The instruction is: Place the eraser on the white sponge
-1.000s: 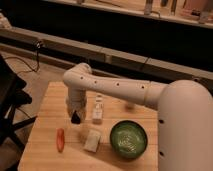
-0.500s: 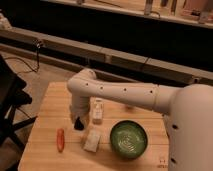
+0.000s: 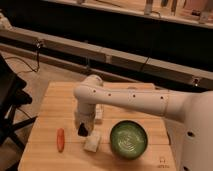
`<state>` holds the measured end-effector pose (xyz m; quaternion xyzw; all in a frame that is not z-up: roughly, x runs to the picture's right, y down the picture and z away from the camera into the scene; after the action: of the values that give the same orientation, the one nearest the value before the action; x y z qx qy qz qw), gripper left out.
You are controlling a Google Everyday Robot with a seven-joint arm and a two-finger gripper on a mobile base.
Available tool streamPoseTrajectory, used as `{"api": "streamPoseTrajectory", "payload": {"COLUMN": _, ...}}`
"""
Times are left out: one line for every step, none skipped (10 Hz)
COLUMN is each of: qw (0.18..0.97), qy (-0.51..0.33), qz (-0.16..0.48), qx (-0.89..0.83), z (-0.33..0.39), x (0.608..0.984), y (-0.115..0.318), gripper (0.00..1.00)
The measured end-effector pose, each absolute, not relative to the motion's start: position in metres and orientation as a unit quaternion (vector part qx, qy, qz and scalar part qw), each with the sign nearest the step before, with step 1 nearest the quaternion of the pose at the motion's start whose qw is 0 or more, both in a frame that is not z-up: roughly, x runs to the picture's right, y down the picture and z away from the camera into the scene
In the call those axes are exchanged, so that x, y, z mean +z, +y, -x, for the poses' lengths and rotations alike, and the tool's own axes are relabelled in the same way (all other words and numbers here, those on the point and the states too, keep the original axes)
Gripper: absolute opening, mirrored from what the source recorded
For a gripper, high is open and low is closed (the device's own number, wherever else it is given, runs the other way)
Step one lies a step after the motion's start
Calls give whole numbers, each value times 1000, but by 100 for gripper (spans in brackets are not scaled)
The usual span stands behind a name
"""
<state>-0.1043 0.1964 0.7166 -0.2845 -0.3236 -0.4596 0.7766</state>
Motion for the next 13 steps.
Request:
{"api": "streamPoseTrajectory", "payload": {"qw": 776, "qy": -327, "qz": 283, "qx": -459, "z": 104, "x": 717, "y": 200, "gripper": 4}}
{"api": "streamPoseTrajectory", "payload": {"qw": 778, "qy": -330, "qz": 281, "qx": -455, "z": 99, "x": 717, "y": 204, "gripper": 4}}
{"api": "streamPoseTrajectory", "payload": {"qw": 778, "qy": -331, "qz": 281, "qx": -454, "z": 96, "x": 717, "y": 208, "gripper": 4}}
{"api": "streamPoseTrajectory", "payload": {"qw": 777, "qy": -333, "qz": 278, "qx": -456, "z": 97, "x": 716, "y": 211, "gripper": 4}}
{"api": "streamPoseTrajectory", "payload": {"qw": 777, "qy": -333, "qz": 278, "qx": -457, "z": 92, "x": 716, "y": 214, "gripper": 4}}
{"api": "streamPoseTrajectory", "payload": {"qw": 778, "qy": -333, "qz": 277, "qx": -455, "z": 89, "x": 716, "y": 217, "gripper": 4}}
{"api": "streamPoseTrajectory", "payload": {"qw": 776, "qy": -335, "qz": 276, "qx": -457, "z": 90, "x": 717, "y": 216, "gripper": 9}}
{"api": "streamPoseTrajectory", "payload": {"qw": 777, "qy": -336, "qz": 275, "qx": -456, "z": 89, "x": 719, "y": 217, "gripper": 19}}
{"api": "streamPoseTrajectory", "payload": {"qw": 779, "qy": -336, "qz": 275, "qx": -453, "z": 87, "x": 720, "y": 218, "gripper": 31}}
{"api": "streamPoseTrajectory", "payload": {"qw": 779, "qy": -336, "qz": 274, "qx": -453, "z": 86, "x": 720, "y": 218, "gripper": 41}}
{"api": "streamPoseTrajectory", "payload": {"qw": 779, "qy": -337, "qz": 273, "qx": -453, "z": 86, "x": 720, "y": 220, "gripper": 46}}
{"api": "streamPoseTrajectory", "payload": {"qw": 779, "qy": -336, "qz": 273, "qx": -453, "z": 84, "x": 721, "y": 222, "gripper": 46}}
{"api": "streamPoseTrajectory", "payload": {"qw": 780, "qy": -336, "qz": 272, "qx": -453, "z": 83, "x": 722, "y": 223, "gripper": 43}}
